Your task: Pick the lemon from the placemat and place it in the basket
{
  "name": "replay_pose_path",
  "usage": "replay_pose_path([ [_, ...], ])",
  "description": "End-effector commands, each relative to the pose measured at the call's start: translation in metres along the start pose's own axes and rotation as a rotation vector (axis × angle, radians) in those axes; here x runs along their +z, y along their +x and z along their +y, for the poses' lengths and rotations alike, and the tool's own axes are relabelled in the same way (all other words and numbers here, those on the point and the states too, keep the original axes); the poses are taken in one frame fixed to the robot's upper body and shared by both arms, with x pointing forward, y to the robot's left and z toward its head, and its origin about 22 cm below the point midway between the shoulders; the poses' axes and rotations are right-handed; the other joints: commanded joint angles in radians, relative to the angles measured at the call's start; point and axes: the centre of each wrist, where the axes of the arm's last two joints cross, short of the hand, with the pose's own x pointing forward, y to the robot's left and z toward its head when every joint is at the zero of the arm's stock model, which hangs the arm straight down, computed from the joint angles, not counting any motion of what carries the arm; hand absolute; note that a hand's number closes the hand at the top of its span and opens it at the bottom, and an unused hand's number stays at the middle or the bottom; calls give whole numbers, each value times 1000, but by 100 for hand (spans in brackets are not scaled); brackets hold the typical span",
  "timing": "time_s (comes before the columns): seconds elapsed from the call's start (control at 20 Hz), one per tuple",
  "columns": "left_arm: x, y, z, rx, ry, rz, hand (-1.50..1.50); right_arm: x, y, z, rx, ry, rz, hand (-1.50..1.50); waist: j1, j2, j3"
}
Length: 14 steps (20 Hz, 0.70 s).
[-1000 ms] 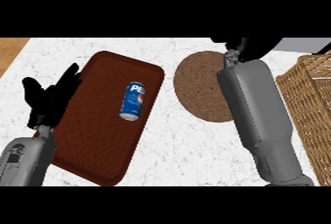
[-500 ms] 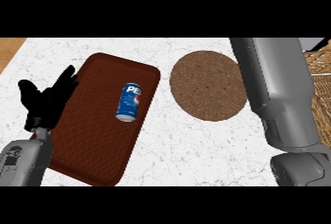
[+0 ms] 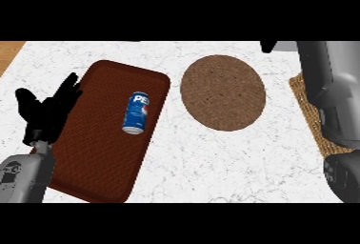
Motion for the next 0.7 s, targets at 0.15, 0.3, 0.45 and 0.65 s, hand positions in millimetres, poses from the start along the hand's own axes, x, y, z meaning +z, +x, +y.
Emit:
replay_pose_path([
  [0.15,7,-2,8,-4,30,30,0,-40,-22,5,73,-45,244,150,-24,-10,2],
  [0.3,15,-15,9,-3,32,11,0,-50,-61,33,76,-46,244,150,-29,-9,2],
  [0.45,5,-12,15,6,31,20,0,-35,-60,35,120,-32,214,150,-36,-10,1],
  [0.65,9,-16,13,6,57,23,0,-21,-101,52,64,-15,224,150,-53,-18,2],
])
